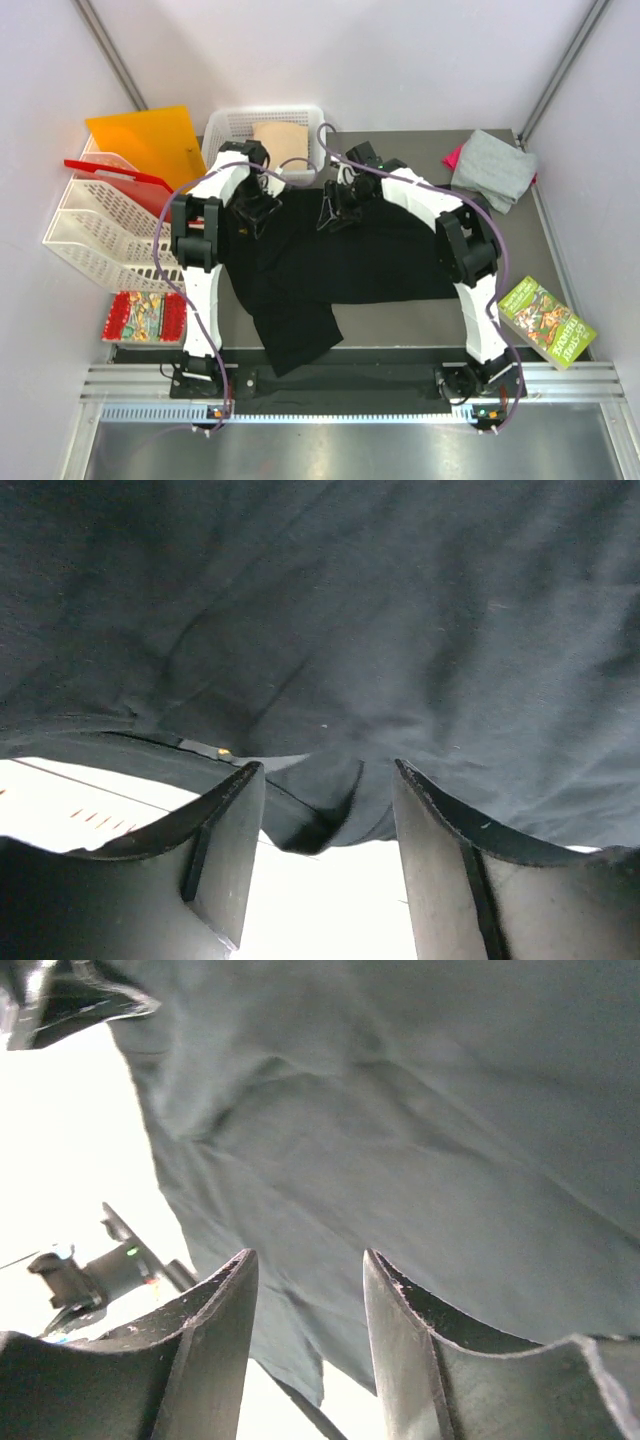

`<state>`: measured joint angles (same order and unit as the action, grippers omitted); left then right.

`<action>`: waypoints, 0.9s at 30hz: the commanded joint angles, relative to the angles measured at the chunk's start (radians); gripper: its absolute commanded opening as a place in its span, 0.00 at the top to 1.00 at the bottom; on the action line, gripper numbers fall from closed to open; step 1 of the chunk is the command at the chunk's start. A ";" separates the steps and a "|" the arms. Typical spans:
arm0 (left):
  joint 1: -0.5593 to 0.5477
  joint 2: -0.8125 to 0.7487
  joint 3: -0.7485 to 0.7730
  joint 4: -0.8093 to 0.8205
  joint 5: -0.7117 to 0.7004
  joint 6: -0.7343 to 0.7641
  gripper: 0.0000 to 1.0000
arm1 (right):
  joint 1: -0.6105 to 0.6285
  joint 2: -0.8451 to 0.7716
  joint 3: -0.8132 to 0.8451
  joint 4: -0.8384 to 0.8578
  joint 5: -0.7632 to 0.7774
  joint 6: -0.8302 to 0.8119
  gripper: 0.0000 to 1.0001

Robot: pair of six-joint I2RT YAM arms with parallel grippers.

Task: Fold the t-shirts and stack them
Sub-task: Fold the flattened tshirt in 1/3 of the way

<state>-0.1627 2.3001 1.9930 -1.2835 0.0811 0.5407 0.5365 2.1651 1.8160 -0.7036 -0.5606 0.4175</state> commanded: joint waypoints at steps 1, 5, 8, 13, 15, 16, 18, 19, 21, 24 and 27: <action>0.011 -0.010 -0.002 0.088 -0.044 0.019 0.43 | 0.033 0.045 0.022 0.226 -0.166 0.081 0.55; 0.032 -0.021 -0.040 0.138 -0.067 0.034 0.44 | 0.045 0.048 -0.117 0.544 -0.235 0.323 0.56; 0.043 -0.016 -0.042 0.138 -0.072 0.041 0.46 | 0.062 0.068 -0.159 0.722 -0.211 0.418 0.56; 0.058 -0.050 -0.089 0.173 -0.112 0.054 0.47 | 0.095 0.094 -0.187 0.851 -0.145 0.458 0.56; 0.063 -0.062 -0.109 0.182 -0.107 0.067 0.47 | 0.111 0.101 -0.205 0.877 -0.116 0.451 0.55; 0.065 -0.065 -0.115 0.185 -0.104 0.070 0.47 | 0.112 0.108 -0.210 0.877 -0.104 0.448 0.55; 0.069 -0.071 -0.120 0.184 -0.101 0.077 0.48 | 0.122 0.107 -0.231 0.872 -0.067 0.428 0.56; 0.071 -0.074 -0.120 0.182 -0.096 0.087 0.48 | 0.125 0.092 -0.242 0.869 -0.049 0.420 0.56; 0.074 -0.085 -0.120 0.181 -0.089 0.100 0.48 | 0.128 0.070 -0.293 0.868 0.001 0.396 0.56; 0.074 -0.093 -0.117 0.187 -0.087 0.117 0.48 | 0.128 0.022 -0.360 0.848 0.051 0.353 0.55; 0.074 -0.077 -0.076 0.170 -0.087 0.111 0.48 | 0.126 -0.004 -0.409 0.832 0.062 0.323 0.54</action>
<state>-0.1108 2.2539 1.8870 -1.1484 0.0280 0.6621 0.6559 2.2444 1.4506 0.1410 -0.5755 0.8173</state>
